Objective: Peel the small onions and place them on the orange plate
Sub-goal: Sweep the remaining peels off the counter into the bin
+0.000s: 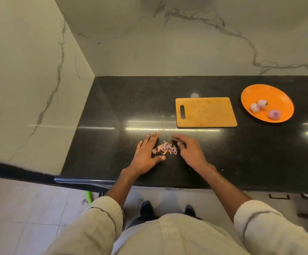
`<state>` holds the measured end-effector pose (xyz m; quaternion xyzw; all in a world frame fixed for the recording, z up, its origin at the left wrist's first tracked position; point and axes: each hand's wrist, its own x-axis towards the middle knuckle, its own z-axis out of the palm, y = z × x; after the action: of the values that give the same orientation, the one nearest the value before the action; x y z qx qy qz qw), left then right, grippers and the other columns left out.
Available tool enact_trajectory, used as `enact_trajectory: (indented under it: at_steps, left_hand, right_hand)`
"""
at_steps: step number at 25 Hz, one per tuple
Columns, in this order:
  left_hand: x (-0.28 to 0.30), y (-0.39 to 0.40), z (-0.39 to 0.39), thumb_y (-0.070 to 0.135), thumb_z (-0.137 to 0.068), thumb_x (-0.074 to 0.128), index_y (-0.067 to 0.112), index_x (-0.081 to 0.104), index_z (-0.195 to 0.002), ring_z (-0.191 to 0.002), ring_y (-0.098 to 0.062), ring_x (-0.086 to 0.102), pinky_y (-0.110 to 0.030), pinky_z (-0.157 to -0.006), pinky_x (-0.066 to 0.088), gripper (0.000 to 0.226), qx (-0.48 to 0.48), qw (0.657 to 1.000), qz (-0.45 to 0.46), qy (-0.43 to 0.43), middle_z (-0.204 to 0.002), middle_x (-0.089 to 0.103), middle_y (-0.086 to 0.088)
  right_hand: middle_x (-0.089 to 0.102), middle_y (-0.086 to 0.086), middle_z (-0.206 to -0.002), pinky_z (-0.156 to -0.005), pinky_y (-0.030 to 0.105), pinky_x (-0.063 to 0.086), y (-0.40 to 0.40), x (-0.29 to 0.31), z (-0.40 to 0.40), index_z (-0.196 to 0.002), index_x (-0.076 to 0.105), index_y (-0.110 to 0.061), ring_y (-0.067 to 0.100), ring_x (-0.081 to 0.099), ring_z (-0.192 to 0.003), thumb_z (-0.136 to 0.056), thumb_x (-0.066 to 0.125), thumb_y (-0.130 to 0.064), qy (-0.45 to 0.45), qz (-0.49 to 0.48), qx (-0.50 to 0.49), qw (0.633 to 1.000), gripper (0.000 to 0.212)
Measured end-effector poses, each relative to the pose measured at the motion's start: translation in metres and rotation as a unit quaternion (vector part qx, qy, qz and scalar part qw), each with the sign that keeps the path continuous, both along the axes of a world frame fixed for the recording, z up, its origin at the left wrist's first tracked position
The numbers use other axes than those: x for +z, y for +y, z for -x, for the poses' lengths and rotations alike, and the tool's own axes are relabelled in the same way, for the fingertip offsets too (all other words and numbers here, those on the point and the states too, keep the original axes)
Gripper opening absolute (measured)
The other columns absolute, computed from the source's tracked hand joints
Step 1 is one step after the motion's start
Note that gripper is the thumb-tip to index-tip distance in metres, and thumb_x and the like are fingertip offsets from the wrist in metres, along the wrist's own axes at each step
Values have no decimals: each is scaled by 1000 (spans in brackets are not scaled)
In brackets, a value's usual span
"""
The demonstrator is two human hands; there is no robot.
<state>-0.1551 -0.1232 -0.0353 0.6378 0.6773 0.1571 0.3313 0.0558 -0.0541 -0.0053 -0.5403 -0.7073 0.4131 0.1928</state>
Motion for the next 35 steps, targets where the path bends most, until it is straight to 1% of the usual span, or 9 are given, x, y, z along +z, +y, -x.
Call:
enact_trajectory:
  at_steps: [2, 6, 9, 12, 14, 21, 26, 31, 35]
  left_hand:
    - [5, -2, 7, 38, -98, 75, 28, 24, -170, -164, -18, 11, -50, -134, 16, 89, 6, 1000, -18, 17, -178, 15, 7]
    - [17, -6, 12, 33, -92, 84, 23, 37, -165, -137, -24, 43, -44, -116, 46, 87, 66, 995, -2, 81, -151, 38, -3]
    - [16, 7, 8, 26, -82, 91, 18, 51, -155, -122, -26, 58, -43, -102, 52, 83, 100, 993, 37, 41, -132, 55, -6]
    - [21, 27, 3, 21, -73, 96, 12, 66, -115, -97, -26, 65, -36, -78, 47, 52, 92, 993, 35, 66, -103, 66, -4]
    - [29, 32, -2, 14, -78, 91, 11, 64, -104, -88, -27, 65, -36, -72, 47, 37, 100, 992, 16, 72, -93, 66, -4]
    - [30, 38, 28, -6, -81, 72, 4, 68, -117, -103, -33, 69, -51, -92, 58, 37, 18, 998, 66, -2, -108, 72, -12]
    - [38, 34, 25, 19, -76, 96, 14, 48, -155, -124, -21, 53, -34, -103, 45, 93, -50, 996, 72, 33, -138, 54, -6]
    - [36, 22, 18, 29, -82, 93, 10, 50, -149, -118, -25, 61, -41, -102, 55, 82, -16, 996, 8, 93, -140, 49, -7]
    - [31, 14, 13, 23, -91, 83, 10, 60, -140, -109, -26, 63, -39, -94, 56, 55, -65, 989, -18, 129, -129, 54, -7]
  right_hand:
    - [64, 0, -133, -102, 28, 50, -6, 1, -11, -142, 61, -20, 15, 62, -121, -100, 68, -8, -37, -5, -72, 997, 44]
    - [48, 3, -142, -107, 47, 53, -15, -7, -17, -151, 45, -16, 23, 58, -126, -82, 90, -22, -156, 75, -16, 985, 83]
    - [50, 6, -134, -100, 44, 56, -13, -10, 0, -140, 54, -12, 25, 62, -114, -85, 88, -18, -191, 40, -12, 981, 65]
    - [56, 7, -129, -97, 38, 55, -9, -9, 22, -135, 63, -11, 25, 62, -112, -88, 84, -16, -206, -3, -8, 979, 51]
    - [56, 8, -130, -99, 36, 53, -9, -8, 39, -138, 63, -12, 25, 61, -116, -90, 82, -13, -197, -22, 24, 980, 52]
    - [49, 7, -126, -100, 40, 55, 7, 6, 34, -147, 56, -10, 26, 62, -110, -91, 77, -6, -175, 41, 110, 978, 60]
    - [46, 3, -131, -101, 37, 53, 4, 5, 40, -153, 49, -12, 22, 59, -112, -77, 93, -17, -202, 35, 113, 972, 88]
    - [48, 3, -135, -108, 39, 51, -4, 0, 49, -152, 52, -15, 23, 57, -122, -83, 88, -18, -217, 1, 78, 973, 78]
    - [47, 2, -132, -106, 38, 51, -6, 0, 52, -146, 55, -12, 23, 58, -118, -86, 86, -17, -219, -12, 83, 972, 68]
